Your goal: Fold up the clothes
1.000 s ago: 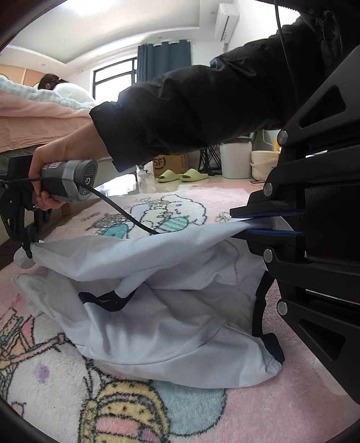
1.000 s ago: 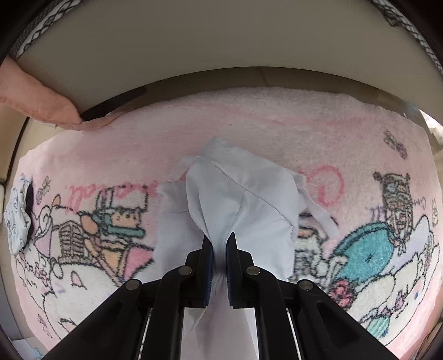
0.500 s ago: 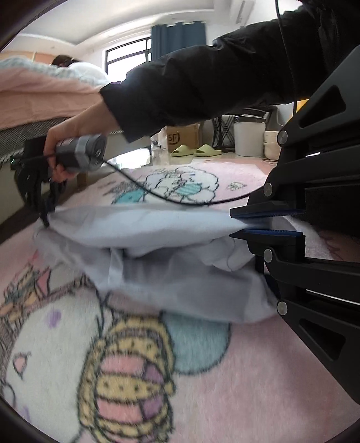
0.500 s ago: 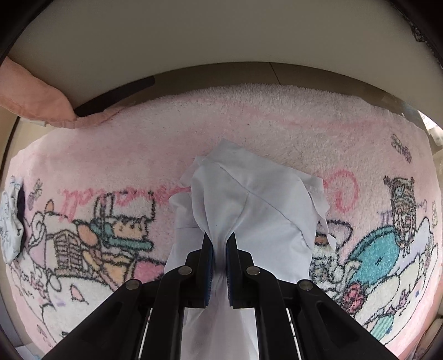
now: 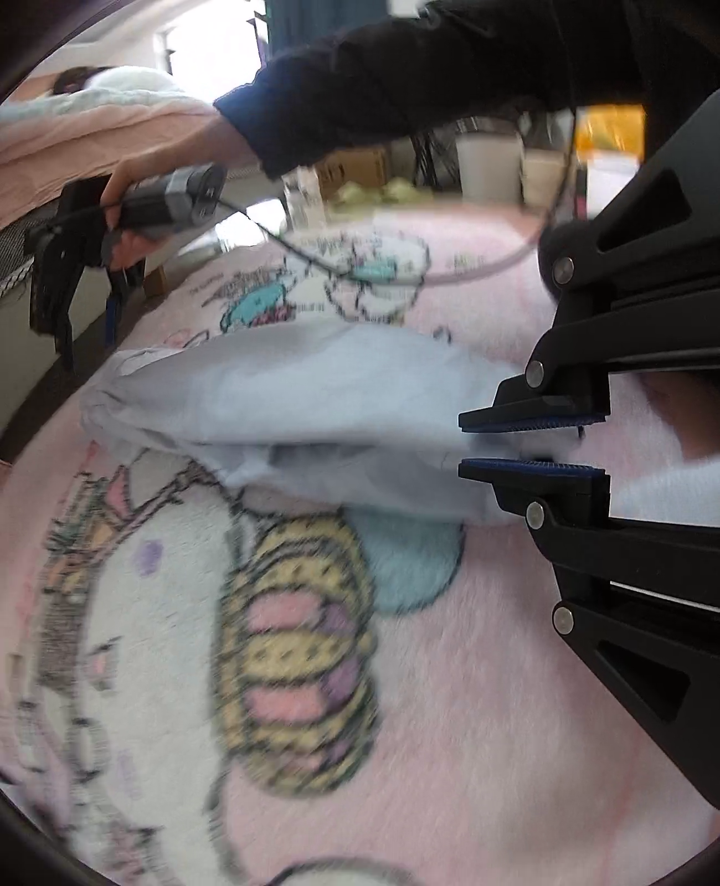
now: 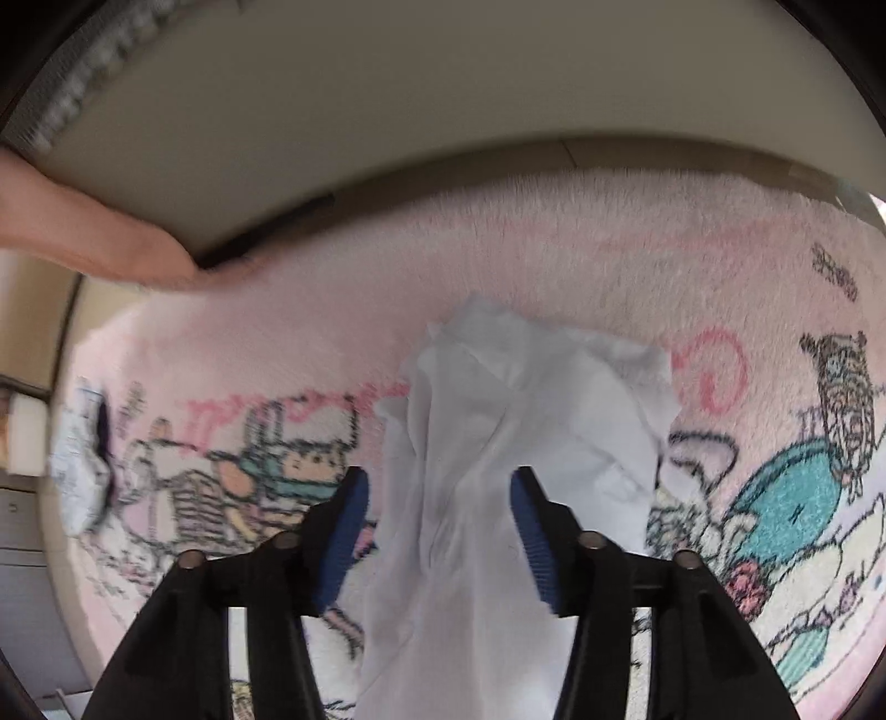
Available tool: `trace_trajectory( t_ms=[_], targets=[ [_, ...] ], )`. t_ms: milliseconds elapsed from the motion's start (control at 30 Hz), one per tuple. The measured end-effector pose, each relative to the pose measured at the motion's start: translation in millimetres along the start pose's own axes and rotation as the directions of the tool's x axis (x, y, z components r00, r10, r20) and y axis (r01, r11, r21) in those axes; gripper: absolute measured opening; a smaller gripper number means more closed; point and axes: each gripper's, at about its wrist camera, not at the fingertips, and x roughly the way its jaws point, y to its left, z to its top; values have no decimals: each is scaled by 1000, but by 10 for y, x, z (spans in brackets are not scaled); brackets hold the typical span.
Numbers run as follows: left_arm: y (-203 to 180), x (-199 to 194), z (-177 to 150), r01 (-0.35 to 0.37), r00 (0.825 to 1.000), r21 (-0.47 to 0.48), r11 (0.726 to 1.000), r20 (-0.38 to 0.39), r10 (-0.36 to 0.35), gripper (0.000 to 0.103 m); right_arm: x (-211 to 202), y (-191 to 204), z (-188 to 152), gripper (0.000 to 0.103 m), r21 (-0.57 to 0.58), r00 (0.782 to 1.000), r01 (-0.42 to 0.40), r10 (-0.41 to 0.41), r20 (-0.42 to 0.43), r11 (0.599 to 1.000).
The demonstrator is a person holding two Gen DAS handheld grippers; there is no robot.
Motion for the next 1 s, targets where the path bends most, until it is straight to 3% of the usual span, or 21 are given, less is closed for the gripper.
trace_trajectory(
  t_ms=[100, 167, 433, 600, 733, 900, 1000],
  targets=[
    [-55, -290, -56, -134, 991, 106, 985, 45, 130, 8, -278, -127, -4, 59, -25, 997, -34, 36, 70, 999],
    [-78, -403, -12, -164, 986, 165, 973, 72, 154, 8, -417, -231, -34, 60, -22, 994, -35, 37, 99, 999],
    [-479, -152, 546, -106, 991, 234, 967, 100, 84, 8, -600, -923, -718, 60, 73, 991, -53, 43, 126, 996],
    [-748, -137, 677, -155, 983, 318, 935, 148, 113, 8, -614, -1250, -1327, 60, 157, 991, -78, 60, 119, 985],
    [-882, -86, 585, -238, 964, 395, 887, 207, 166, 8, -797, -1239, -1767, 61, 86, 986, -48, 34, 162, 995],
    [-970, 0, 362, -427, 897, 466, 775, 328, 297, 8, -1010, -997, -2186, 63, -107, 958, 145, -112, 264, 984],
    [-1003, 64, 234, -465, 879, 512, 722, 368, 305, 8, -1090, -879, -2354, 63, -154, 948, 136, -83, 307, 979]
  ],
)
